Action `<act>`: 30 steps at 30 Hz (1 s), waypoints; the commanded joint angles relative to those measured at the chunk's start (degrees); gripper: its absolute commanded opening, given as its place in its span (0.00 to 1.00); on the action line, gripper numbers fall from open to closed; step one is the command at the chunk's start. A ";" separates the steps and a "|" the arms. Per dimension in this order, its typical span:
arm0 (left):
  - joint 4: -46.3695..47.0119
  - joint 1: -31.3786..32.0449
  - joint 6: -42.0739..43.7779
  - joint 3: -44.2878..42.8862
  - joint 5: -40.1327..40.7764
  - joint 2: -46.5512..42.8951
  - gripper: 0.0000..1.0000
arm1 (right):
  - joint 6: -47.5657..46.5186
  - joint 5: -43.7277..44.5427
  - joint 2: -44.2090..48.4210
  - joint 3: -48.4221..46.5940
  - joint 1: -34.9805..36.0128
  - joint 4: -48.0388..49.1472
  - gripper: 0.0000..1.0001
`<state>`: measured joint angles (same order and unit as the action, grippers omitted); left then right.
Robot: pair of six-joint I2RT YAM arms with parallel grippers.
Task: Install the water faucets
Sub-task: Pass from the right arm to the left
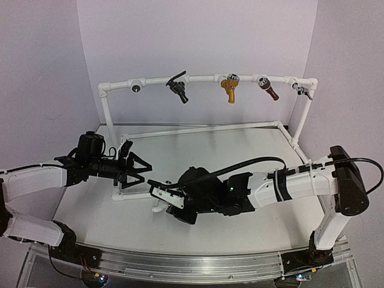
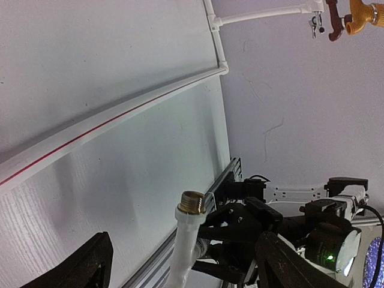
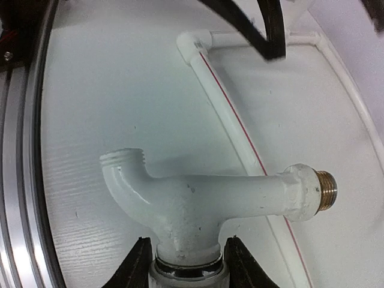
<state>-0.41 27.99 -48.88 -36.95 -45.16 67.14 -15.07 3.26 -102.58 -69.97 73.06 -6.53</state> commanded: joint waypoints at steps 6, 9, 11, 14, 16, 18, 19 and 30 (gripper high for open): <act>4.47 5.83 0.72 -2.89 -6.90 5.09 0.74 | -9.87 -3.50 -1.87 -6.29 0.25 5.95 0.00; 3.81 6.57 1.18 -3.73 -6.86 6.81 0.61 | -9.98 -4.14 -1.56 -6.54 0.25 5.98 0.00; 3.67 6.71 1.16 -4.19 -5.95 7.33 0.52 | -10.18 -4.16 -1.11 -6.10 0.25 6.00 0.00; 3.62 6.65 1.24 -4.98 -5.05 7.81 0.38 | -10.30 -3.36 -0.47 -5.61 0.27 5.94 0.00; 3.88 6.66 1.14 -5.41 -4.07 7.73 0.27 | -9.96 -3.27 -0.34 -5.53 0.25 5.81 0.00; 4.68 6.70 0.85 -5.79 -2.97 7.27 0.18 | -9.23 -3.31 -0.38 -5.42 0.25 5.74 0.03; 5.11 6.67 0.79 -5.93 -2.24 6.89 0.13 | -8.68 -2.75 -0.56 -5.35 0.25 5.74 0.07; 12.13 6.65 3.48 -1.16 11.36 -6.31 0.00 | 14.34 8.50 1.12 0.48 0.16 14.44 0.98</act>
<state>5.27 34.76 -47.32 -38.98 -39.38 65.16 -12.49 7.90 -103.92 -72.83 73.28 1.82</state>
